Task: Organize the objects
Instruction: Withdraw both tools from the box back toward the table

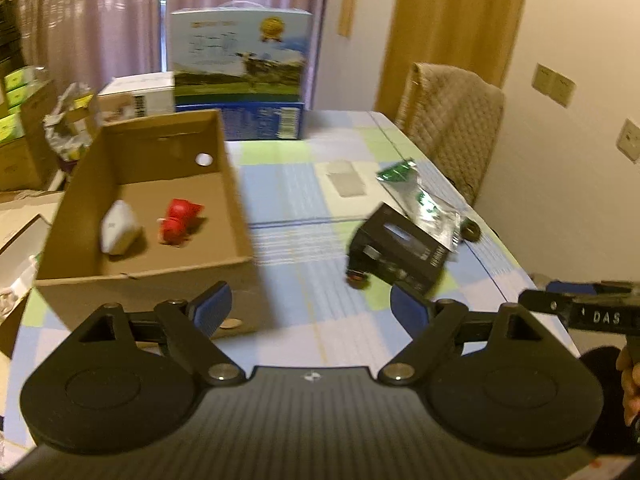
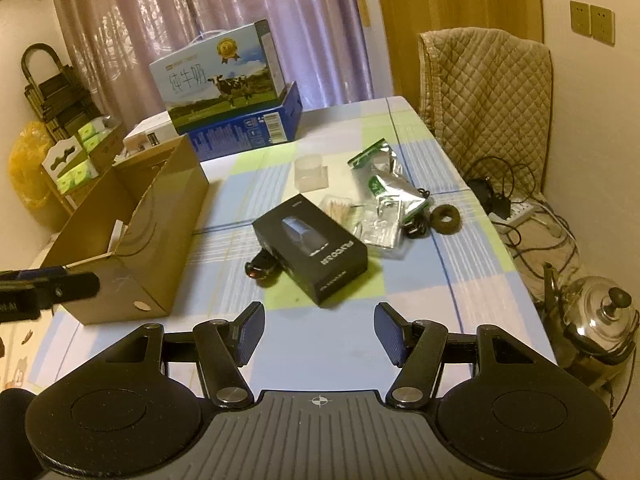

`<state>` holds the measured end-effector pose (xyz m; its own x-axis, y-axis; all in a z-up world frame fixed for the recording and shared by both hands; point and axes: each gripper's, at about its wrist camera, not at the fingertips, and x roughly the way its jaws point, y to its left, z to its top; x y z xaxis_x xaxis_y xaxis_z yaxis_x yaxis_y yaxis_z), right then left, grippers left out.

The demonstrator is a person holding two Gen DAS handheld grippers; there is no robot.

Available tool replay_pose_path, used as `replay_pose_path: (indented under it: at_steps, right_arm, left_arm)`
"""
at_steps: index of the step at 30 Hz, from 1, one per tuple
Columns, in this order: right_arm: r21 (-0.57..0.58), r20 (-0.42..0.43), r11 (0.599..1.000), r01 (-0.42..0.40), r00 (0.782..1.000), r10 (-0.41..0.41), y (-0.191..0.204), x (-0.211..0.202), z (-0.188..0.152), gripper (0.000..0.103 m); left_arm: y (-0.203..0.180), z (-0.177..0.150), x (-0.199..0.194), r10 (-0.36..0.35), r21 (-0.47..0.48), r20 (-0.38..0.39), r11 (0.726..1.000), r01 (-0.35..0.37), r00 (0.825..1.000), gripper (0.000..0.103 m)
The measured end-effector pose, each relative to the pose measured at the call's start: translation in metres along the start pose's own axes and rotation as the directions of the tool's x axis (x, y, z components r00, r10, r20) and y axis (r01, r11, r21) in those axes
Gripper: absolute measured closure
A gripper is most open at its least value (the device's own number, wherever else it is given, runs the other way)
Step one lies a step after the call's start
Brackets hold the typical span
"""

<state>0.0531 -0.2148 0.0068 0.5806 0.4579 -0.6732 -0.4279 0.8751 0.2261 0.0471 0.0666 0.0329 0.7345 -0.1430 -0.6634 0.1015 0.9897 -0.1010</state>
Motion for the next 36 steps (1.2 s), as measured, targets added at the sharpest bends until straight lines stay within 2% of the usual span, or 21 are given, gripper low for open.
replay_pose_path:
  at_steps: [6,11,15,24,36]
  right_arm:
    - [-0.055,0.007,0.998,-0.019,1.000,0.019,-0.007,0.009,0.013,0.043]
    - [-0.120,-0.009,0.992,-0.033,0.999,0.032,-0.011,0.028,0.025,0.027]
    - [-0.149,-0.025,0.988,-0.041,0.999,0.038,-0.019,0.050,0.033,0.021]
    - [-0.308,-0.094,0.944,-0.118,0.991,0.093,-0.019,0.117,0.050,0.020]
    - [-0.435,-0.210,0.884,-0.170,0.974,0.084,-0.005,0.196,0.056,0.020]
  left_arm:
    - [-0.021,-0.006,0.016,-0.008,0.047,-0.035,0.999,0.009,0.999,0.019]
    - [-0.027,-0.006,0.035,-0.004,0.066,-0.058,0.998,0.008,0.998,0.016]
    - [-0.029,-0.006,0.052,0.000,0.082,-0.080,0.997,0.007,0.997,0.014]
    - [-0.033,-0.008,0.096,-0.006,0.100,-0.123,0.995,0.019,0.992,0.009]
    - [-0.038,-0.018,0.148,-0.031,0.105,-0.176,0.993,0.050,0.984,0.008]
